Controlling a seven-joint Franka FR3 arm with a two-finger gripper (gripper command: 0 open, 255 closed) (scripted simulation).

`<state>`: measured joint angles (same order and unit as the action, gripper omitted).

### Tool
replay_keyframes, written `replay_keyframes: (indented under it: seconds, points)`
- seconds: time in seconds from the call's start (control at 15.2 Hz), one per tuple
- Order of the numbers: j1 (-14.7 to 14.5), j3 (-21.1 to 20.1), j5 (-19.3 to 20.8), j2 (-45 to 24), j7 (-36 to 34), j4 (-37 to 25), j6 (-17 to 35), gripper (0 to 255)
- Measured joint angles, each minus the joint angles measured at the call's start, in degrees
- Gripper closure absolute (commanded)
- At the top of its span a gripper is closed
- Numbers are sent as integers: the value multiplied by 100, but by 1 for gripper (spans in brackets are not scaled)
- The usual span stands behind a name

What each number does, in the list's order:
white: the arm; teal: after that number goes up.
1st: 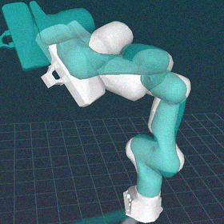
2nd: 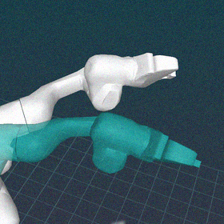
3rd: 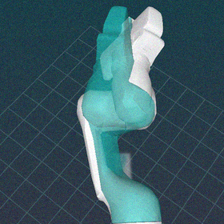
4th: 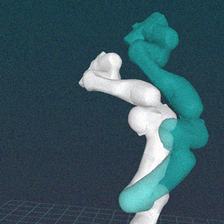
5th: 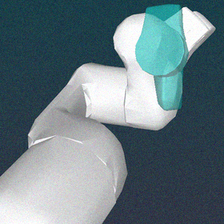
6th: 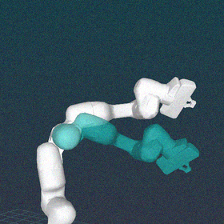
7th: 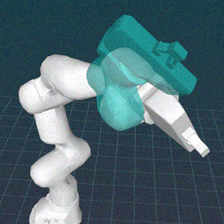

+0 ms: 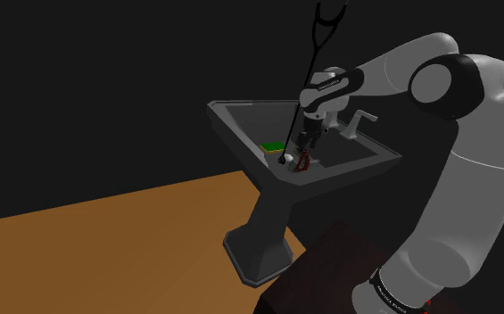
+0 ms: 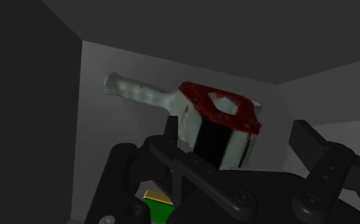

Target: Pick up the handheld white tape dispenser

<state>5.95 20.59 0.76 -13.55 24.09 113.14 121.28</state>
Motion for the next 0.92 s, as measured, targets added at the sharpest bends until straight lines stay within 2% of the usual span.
replay_keyframes:
  seconds: [0.2,0.26,0.92]
  points:
    - [13,-9,-34,-95,15,103,191,0]
    - [16,-13,-43,-119,19,106,219,255]
    - [15,-16,-52,-129,17,113,257,255]
